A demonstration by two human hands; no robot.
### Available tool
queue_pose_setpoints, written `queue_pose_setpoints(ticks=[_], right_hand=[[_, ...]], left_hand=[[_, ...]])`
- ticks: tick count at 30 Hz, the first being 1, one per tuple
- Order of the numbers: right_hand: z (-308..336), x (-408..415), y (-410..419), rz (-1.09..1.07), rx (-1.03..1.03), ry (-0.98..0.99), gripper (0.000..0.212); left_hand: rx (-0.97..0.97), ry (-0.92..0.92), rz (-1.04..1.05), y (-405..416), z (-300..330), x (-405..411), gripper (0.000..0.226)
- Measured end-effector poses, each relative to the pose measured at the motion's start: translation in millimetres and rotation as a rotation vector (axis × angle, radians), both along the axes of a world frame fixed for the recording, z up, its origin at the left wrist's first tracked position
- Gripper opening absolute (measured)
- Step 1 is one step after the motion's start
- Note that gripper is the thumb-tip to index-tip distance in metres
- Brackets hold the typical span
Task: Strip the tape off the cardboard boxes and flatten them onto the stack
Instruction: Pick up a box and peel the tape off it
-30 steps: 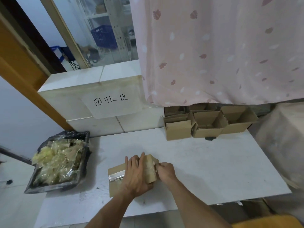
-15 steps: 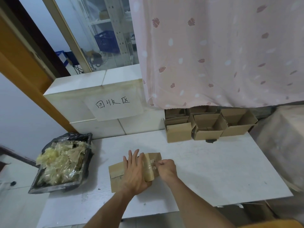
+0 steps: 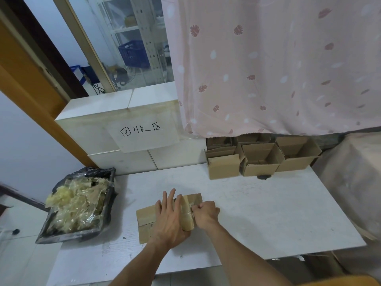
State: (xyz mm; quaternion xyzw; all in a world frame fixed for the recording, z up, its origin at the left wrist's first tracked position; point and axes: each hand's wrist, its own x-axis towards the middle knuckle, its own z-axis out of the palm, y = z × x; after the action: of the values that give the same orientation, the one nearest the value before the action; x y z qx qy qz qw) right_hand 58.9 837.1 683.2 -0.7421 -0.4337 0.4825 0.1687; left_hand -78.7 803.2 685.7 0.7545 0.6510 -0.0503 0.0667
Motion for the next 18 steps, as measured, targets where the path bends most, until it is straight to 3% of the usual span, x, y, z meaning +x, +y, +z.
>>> queue_pose_setpoints(ticks=[10, 18], right_hand=[[1, 7, -5, -0.125, 0.03, 0.156, 0.029], [6, 2, 7, -0.071, -0.019, 0.097, 0.02]], left_hand=[[0.038, -0.012, 0.008, 0, 5, -5, 0.106], [0.085, -0.094, 0.017, -1, 4, -7, 0.106]])
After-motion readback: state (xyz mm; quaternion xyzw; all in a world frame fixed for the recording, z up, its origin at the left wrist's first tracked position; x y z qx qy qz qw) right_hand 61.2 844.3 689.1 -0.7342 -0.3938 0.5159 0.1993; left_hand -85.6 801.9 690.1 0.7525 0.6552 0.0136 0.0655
